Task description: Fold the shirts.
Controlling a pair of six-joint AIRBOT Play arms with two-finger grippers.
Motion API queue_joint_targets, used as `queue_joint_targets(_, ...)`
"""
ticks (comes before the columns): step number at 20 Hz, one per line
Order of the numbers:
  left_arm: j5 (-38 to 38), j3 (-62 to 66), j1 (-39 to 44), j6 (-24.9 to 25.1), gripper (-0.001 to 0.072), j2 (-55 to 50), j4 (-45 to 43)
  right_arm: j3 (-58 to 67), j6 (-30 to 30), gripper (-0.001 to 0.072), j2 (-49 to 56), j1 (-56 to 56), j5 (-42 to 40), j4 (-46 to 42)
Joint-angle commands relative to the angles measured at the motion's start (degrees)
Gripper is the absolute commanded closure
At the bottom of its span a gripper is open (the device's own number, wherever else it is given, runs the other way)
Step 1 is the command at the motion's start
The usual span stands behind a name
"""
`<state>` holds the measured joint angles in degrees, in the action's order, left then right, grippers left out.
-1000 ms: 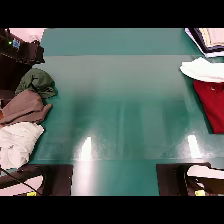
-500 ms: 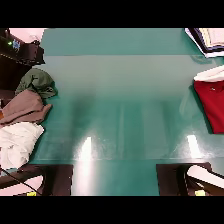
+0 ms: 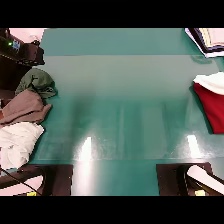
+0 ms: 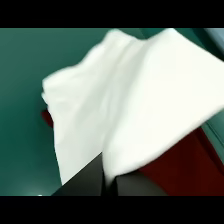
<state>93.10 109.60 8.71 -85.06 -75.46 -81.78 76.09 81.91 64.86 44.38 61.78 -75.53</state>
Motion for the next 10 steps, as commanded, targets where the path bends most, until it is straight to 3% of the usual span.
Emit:
queue_joint_targets(1, 0.90, -0.02, -0.04, 1.38, 0.0680, 0.00, -0.04, -3.93, 8.13, 0.0695, -0.31, 0.02, 8.83, -14.64)
queue_joint_targets(6, 0.87, -0.02, -0.04, 1.49, 0.0680, 0.00, -0.04, -9.57, 9.77, 0.0687, -0.33, 0.02, 13.88, -20.87)
queue_joint_targets(7, 0.81, -0.02, -0.04, 1.49, 0.0680, 0.00, -0.04, -10.16, 9.79, 0.0563, -0.33, 0.02, 14.25, -21.77)
queue_joint_targets(8, 0.81, -0.02, -0.04, 1.49, 0.0680, 0.00, -0.04, -10.40, 9.79, 0.0351, -0.31, 0.04, 14.69, -22.21)
queue_joint_targets(9, 0.79, -0.02, -0.04, 1.49, 0.0680, 0.00, -0.04, -10.36, 9.77, 0.0205, -0.35, 0.42, 14.97, -22.16)
queue_joint_targets(10, 0.87, -0.02, -0.04, 1.44, 0.0679, 0.00, -0.04, -10.36, 9.79, 0.0192, -0.68, 0.92, 15.02, -21.57)
